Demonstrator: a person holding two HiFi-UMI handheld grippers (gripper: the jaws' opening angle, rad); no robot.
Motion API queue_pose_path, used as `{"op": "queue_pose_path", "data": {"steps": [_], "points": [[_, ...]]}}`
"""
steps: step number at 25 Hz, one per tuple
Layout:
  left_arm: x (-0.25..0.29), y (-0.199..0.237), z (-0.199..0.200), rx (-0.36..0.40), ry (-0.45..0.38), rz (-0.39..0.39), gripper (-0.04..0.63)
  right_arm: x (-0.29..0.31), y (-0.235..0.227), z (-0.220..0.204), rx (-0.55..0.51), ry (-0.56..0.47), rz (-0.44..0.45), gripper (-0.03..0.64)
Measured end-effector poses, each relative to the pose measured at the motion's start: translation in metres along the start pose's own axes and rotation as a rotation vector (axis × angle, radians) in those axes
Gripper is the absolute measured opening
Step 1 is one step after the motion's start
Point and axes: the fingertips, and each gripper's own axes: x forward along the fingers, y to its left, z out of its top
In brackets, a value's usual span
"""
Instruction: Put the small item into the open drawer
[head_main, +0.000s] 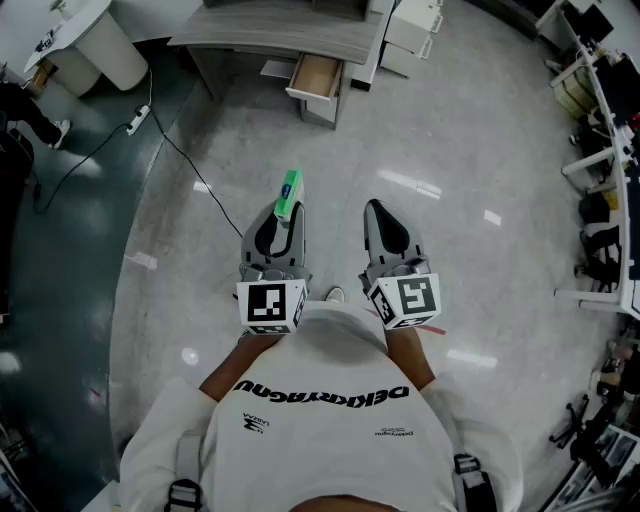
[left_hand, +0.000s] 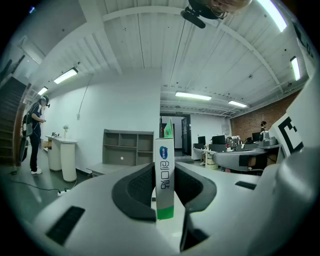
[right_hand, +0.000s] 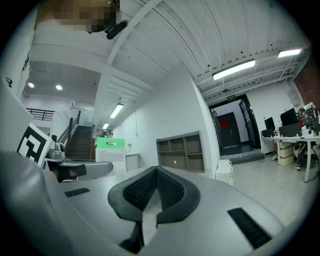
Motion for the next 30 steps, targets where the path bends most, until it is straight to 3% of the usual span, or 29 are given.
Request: {"op": "queue_pose_path", "data": {"steps": [9,17,24,28,30], "points": [[0.003,-0.043,0.003,0.072,-0.037,0.005,0.097,-0.017,-0.014,0.003,-0.044,-0.027,0.09,0.032],[0.006,-0.043,-0.024,0.057,0.037,0.045,0.097,-0.008,-0.027,-0.009,-0.032,-0.033,0.095,0.032],[0.054,-0.013,-0.034,0.052,0.045,0.046,0.097,0.052,-0.039,-0.02,-0.047,-0.005,0.106,0.032],[0.082,-0.028,-0.028,0.04,0.034,0.052,0.097,0.056,-0.07,-0.013,-0.045,-0.007,0.112,0.032],[0.111,-0.007,-0.022,0.027,0.03,0.055,0.097,0.089,-0.079,-0.006,-0.042,0.003,0.102,0.032]]}}
